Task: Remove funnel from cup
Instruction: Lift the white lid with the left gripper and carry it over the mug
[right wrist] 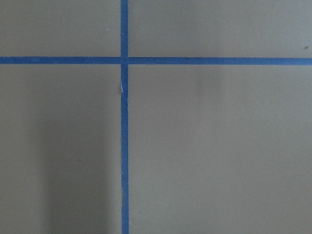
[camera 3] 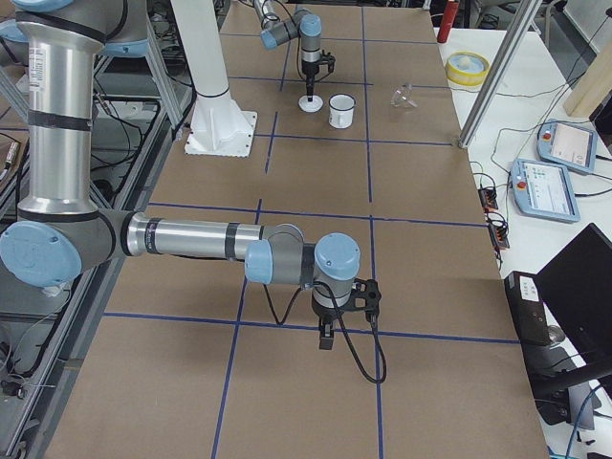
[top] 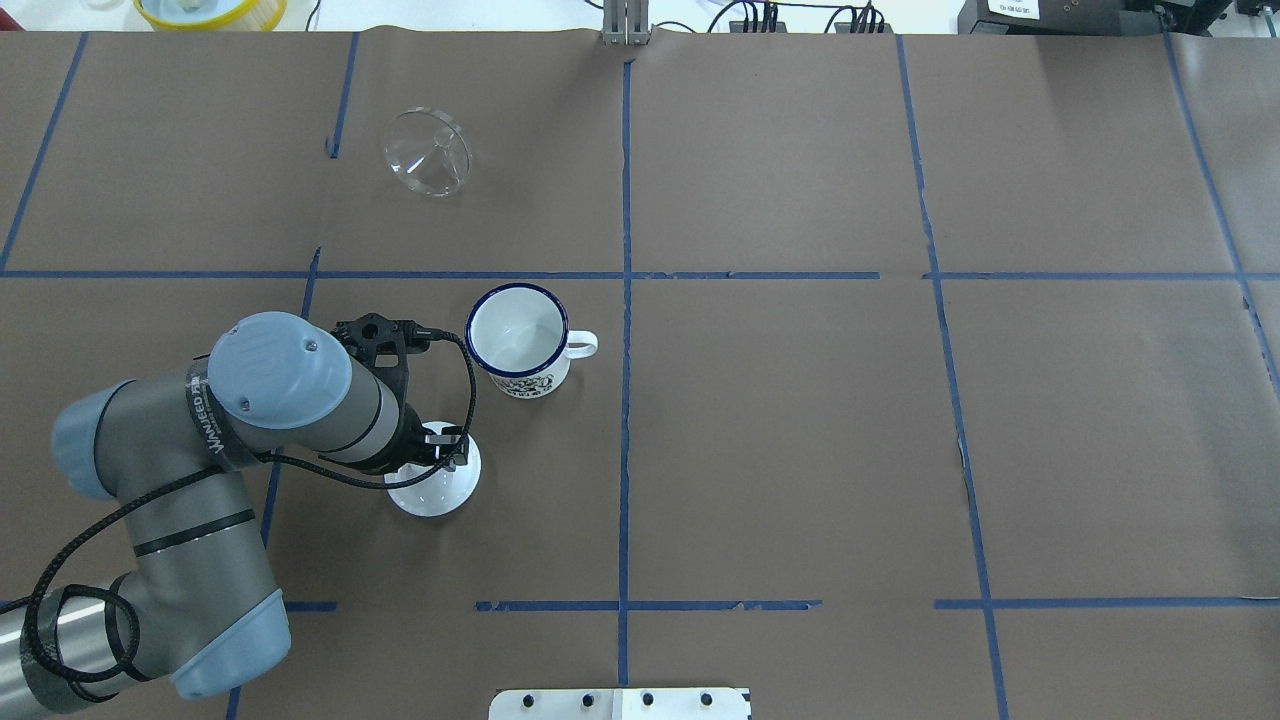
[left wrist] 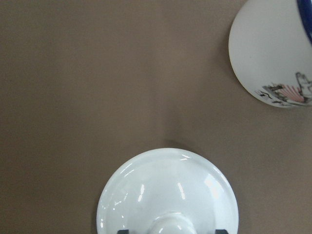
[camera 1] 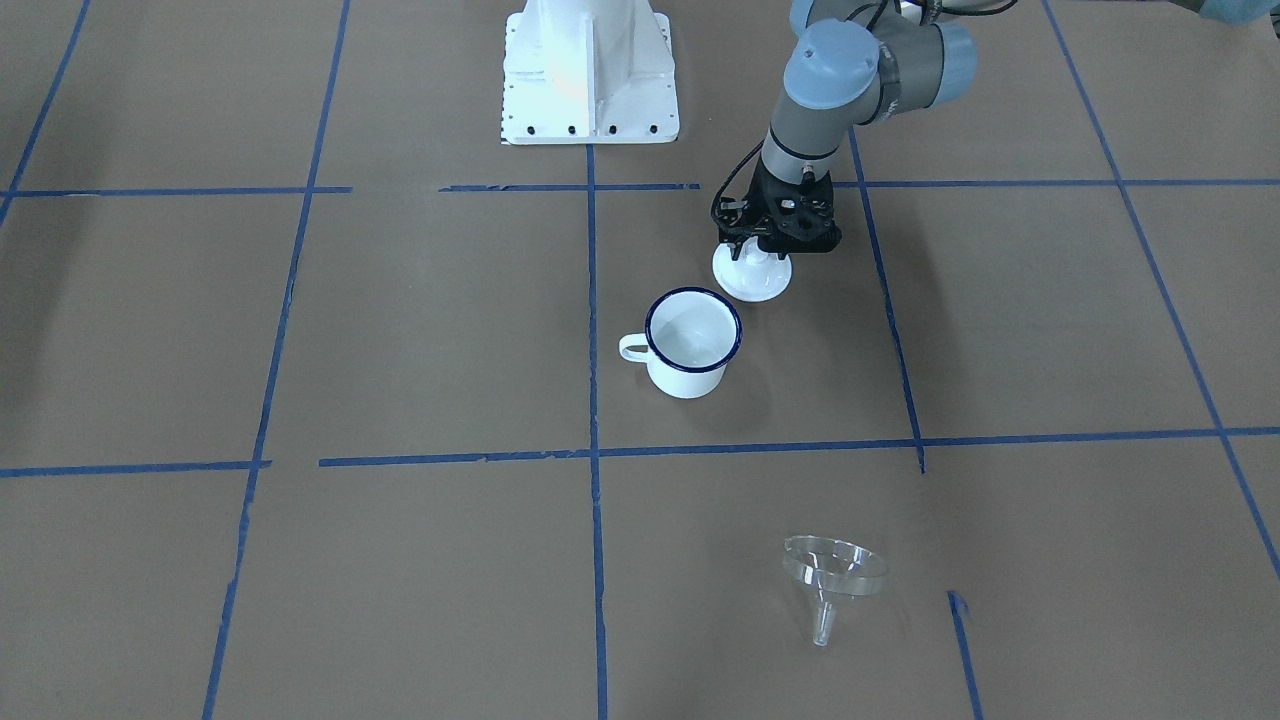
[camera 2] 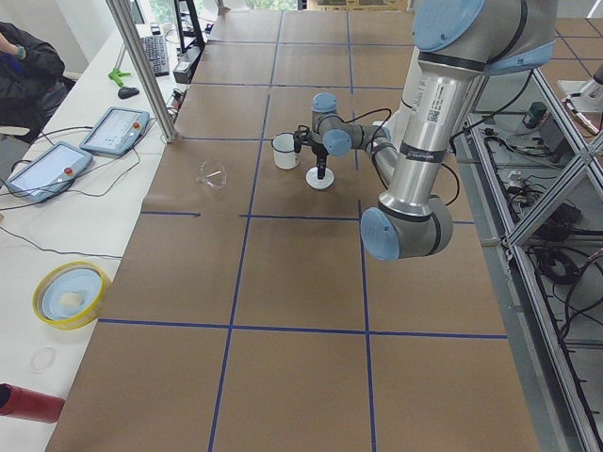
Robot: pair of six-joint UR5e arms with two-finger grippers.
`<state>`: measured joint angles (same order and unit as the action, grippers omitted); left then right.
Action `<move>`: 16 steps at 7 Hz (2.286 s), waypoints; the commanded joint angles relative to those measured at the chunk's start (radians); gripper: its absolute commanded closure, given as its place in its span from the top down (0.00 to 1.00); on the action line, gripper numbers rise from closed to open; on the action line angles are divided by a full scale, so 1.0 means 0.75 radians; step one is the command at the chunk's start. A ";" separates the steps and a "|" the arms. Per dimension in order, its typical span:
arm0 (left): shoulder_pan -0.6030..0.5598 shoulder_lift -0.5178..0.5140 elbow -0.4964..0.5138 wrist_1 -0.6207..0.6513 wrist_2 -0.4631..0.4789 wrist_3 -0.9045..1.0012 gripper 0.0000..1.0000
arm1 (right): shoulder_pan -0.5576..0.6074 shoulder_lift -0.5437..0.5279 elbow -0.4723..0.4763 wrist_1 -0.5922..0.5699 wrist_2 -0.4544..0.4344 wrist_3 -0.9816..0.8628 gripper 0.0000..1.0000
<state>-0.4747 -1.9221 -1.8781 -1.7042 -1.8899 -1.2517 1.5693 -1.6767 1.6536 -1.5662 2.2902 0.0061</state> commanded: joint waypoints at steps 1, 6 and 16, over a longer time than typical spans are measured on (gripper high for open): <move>-0.003 0.000 0.003 0.000 0.000 0.000 0.62 | 0.000 0.000 0.000 0.000 0.000 0.000 1.00; -0.003 -0.024 -0.022 0.065 0.000 -0.051 0.00 | 0.000 0.000 0.000 0.000 0.000 0.000 1.00; -0.341 -0.622 0.215 0.589 -0.178 -0.055 0.00 | 0.000 0.000 0.000 0.000 0.000 0.000 1.00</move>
<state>-0.7315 -2.3643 -1.7582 -1.2584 -2.0072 -1.2931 1.5693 -1.6766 1.6536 -1.5662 2.2902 0.0061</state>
